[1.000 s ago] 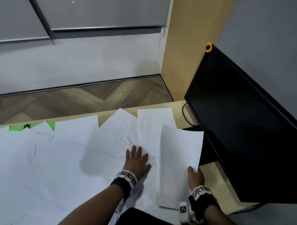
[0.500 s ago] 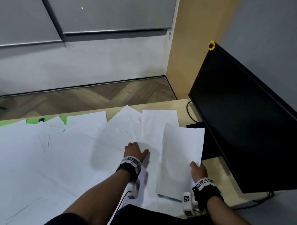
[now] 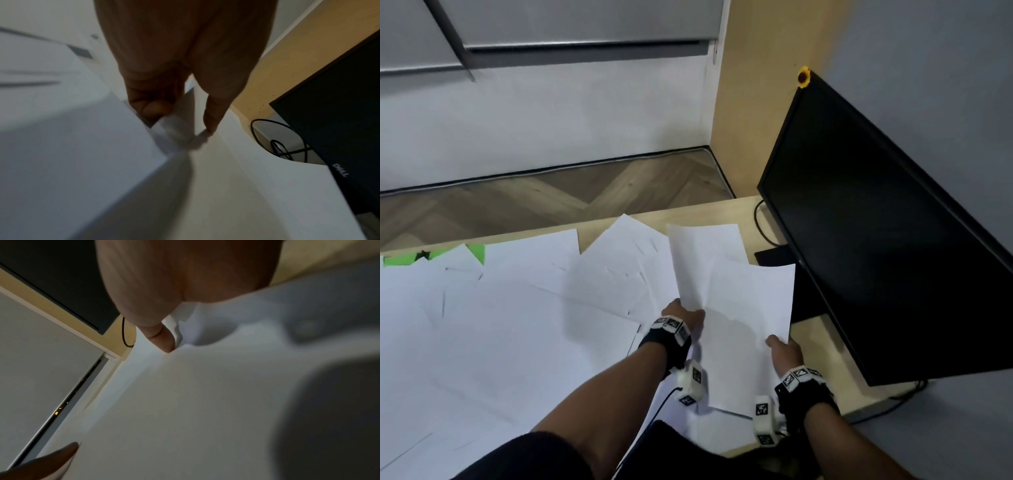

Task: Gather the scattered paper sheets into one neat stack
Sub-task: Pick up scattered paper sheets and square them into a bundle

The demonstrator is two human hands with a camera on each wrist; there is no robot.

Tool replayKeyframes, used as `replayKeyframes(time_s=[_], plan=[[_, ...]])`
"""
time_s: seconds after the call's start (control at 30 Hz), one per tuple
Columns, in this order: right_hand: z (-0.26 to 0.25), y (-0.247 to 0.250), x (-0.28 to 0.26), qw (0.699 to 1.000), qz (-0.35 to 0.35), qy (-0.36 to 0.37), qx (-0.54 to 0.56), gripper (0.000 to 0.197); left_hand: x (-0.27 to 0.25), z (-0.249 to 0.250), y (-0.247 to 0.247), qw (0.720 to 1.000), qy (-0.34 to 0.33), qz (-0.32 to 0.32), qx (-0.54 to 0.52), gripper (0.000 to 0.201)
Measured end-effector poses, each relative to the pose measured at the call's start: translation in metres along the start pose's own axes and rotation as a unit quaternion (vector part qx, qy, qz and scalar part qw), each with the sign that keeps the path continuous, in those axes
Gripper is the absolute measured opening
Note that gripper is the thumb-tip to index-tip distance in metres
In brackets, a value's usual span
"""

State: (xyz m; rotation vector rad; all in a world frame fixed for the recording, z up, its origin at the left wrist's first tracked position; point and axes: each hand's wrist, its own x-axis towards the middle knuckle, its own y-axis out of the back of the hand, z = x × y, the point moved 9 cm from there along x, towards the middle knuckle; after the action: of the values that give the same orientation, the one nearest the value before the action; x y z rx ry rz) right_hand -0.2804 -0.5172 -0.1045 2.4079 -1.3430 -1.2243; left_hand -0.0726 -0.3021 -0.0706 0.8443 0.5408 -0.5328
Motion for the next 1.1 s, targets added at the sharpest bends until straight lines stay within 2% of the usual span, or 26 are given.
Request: replayKeyframes(time_s=[0.1, 0.2, 0.3, 0.33, 0.47, 0.53, 0.6, 0.63, 0.7, 0.77, 0.8, 0.87, 0.93, 1.03, 1.07, 1.1], plan=[[0.002, 0.005, 0.000, 1.000, -0.002, -0.014, 0.016, 0.020, -0.002, 0.011, -0.001, 0.999, -0.039, -0.010, 0.008, 0.036], [0.003, 0.013, 0.002, 0.998, 0.011, -0.020, 0.056, 0.030, 0.002, 0.011, 0.015, 0.998, -0.057, -0.007, -0.032, 0.039], [0.000, 0.014, -0.002, 0.996, 0.003, -0.039, 0.081, 0.020, 0.007, 0.005, 0.027, 0.989, -0.063, -0.060, -0.117, 0.049], [-0.001, 0.013, -0.001, 0.995, -0.003, -0.044, 0.090, 0.022, 0.009, 0.000, 0.031, 0.984, -0.061, -0.070, -0.151, 0.052], [-0.001, 0.001, 0.008, 0.992, -0.036, -0.044, 0.116, 0.037, 0.013, -0.021, 0.065, 0.948, -0.056, -0.014, -0.314, 0.053], [-0.003, -0.007, 0.006, 0.990, -0.049, -0.048, 0.124, 0.038, 0.002, -0.024, 0.080, 0.956, -0.073, 0.012, -0.283, 0.047], [-0.005, -0.015, 0.005, 0.989, -0.064, -0.050, 0.127, 0.039, -0.009, -0.027, 0.083, 0.983, -0.103, 0.012, -0.152, 0.035], [-0.009, -0.019, 0.002, 0.989, -0.071, -0.049, 0.123, 0.040, -0.015, -0.030, 0.078, 0.990, -0.113, -0.007, -0.087, 0.032], [-0.014, -0.025, -0.002, 0.990, -0.081, -0.045, 0.105, 0.039, -0.024, -0.047, 0.059, 0.991, -0.104, -0.084, -0.013, 0.027], [-0.021, -0.026, -0.007, 0.995, -0.077, -0.037, 0.057, 0.027, -0.030, -0.066, 0.042, 0.986, -0.085, -0.138, 0.034, 0.027], [-0.025, -0.026, -0.009, 0.997, -0.073, -0.028, 0.029, 0.020, -0.031, -0.074, 0.037, 0.985, -0.077, -0.144, 0.050, 0.025], [-0.032, -0.031, -0.010, 0.997, -0.080, -0.012, -0.020, 0.017, -0.031, -0.086, 0.028, 0.987, -0.049, -0.151, 0.025, 0.029], [-0.037, -0.037, -0.011, 0.995, -0.082, 0.002, -0.060, 0.019, -0.031, -0.087, 0.024, 0.988, -0.031, -0.141, -0.054, 0.037], [-0.039, -0.046, -0.017, 0.992, -0.083, 0.004, -0.091, 0.018, -0.034, -0.077, 0.019, 0.992, -0.065, -0.098, -0.045, 0.014], [-0.038, -0.050, -0.020, 0.991, -0.089, 0.002, -0.100, 0.019, -0.031, -0.078, 0.015, 0.993, -0.068, -0.088, -0.045, 0.016], [-0.035, -0.054, -0.021, 0.989, -0.095, 0.001, -0.112, 0.020, -0.033, -0.078, 0.012, 0.992, -0.067, -0.079, -0.071, 0.028]])
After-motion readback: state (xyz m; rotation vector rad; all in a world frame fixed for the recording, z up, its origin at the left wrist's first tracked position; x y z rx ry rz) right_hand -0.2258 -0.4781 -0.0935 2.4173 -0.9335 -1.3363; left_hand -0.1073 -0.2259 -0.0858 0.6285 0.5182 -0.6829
